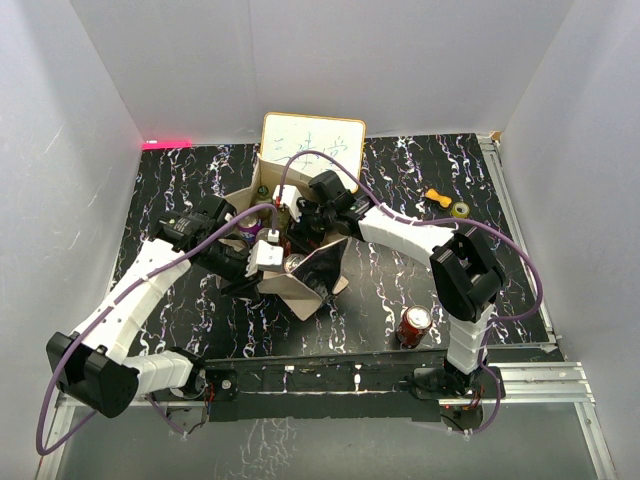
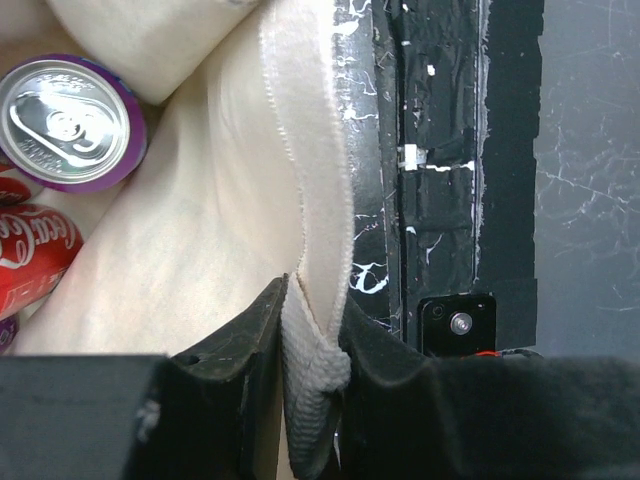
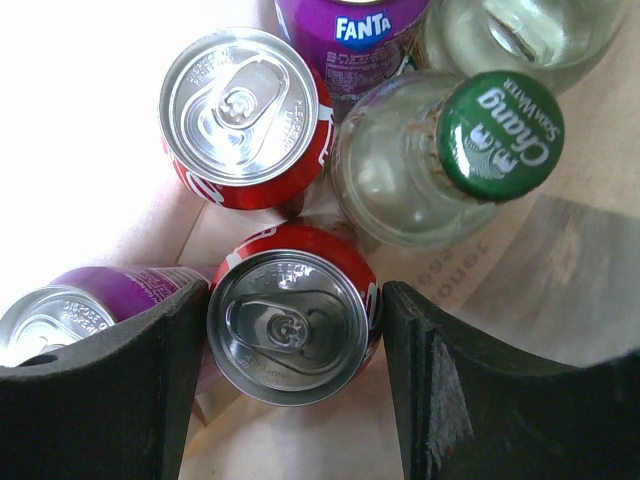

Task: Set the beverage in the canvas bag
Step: Place the drink in the canvas bag.

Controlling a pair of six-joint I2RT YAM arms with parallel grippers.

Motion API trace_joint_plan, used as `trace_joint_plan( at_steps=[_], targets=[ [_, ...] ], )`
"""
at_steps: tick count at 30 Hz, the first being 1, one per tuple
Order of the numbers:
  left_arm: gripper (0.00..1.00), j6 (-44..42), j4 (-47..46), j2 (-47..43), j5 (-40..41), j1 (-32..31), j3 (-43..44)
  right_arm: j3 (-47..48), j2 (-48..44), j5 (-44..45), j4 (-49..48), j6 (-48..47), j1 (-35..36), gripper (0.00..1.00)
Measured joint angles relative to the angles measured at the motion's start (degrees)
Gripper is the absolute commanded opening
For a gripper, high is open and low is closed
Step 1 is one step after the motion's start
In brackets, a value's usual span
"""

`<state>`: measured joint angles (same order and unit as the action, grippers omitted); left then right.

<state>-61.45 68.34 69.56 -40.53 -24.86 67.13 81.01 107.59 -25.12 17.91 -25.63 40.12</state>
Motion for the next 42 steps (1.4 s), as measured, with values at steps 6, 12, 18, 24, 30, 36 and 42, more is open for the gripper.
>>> trace_joint_plan(
  at_steps=[6, 12, 18, 24, 30, 36, 42],
  targets=[
    [0.21, -1.2, 0.2, 1.1, -0.7, 0.0, -0.6, -0.4, 0.0, -2.1, -1.4, -0.2, -0.7, 0.71],
    [0.27, -0.8, 0.1, 2.2, -0.3, 0.0, -0.4, 0.6, 0.6, -3.0, -0.3, -1.4, -1.0, 0.77],
    [0.34, 2.3, -0.8, 3.5, 0.8, 0.0, 1.9, 4.7, 2.3, -3.0, 3.5, -1.3, -1.4, 0.79],
    [0.40, 6.4, -3.3, 3.7, 2.3, 0.0, 5.1, 9.9, 3.1, -3.0, 7.9, 0.6, -1.5, 0.83],
    [0.45, 9.0, -6.0, 3.7, 3.7, 0.0, 7.5, 12.4, 2.6, -3.0, 8.9, 2.2, -1.5, 0.86],
    [0.53, 11.2, -8.4, 3.7, 4.2, 0.0, 9.1, 13.6, 1.2, -1.6, 11.7, 3.7, -1.5, 0.86],
    [0.60, 14.7, -11.7, 3.6, 4.3, 0.0, 11.5, 17.0, -1.2, -0.1, 13.3, 6.0, -1.6, 0.86]
  ],
)
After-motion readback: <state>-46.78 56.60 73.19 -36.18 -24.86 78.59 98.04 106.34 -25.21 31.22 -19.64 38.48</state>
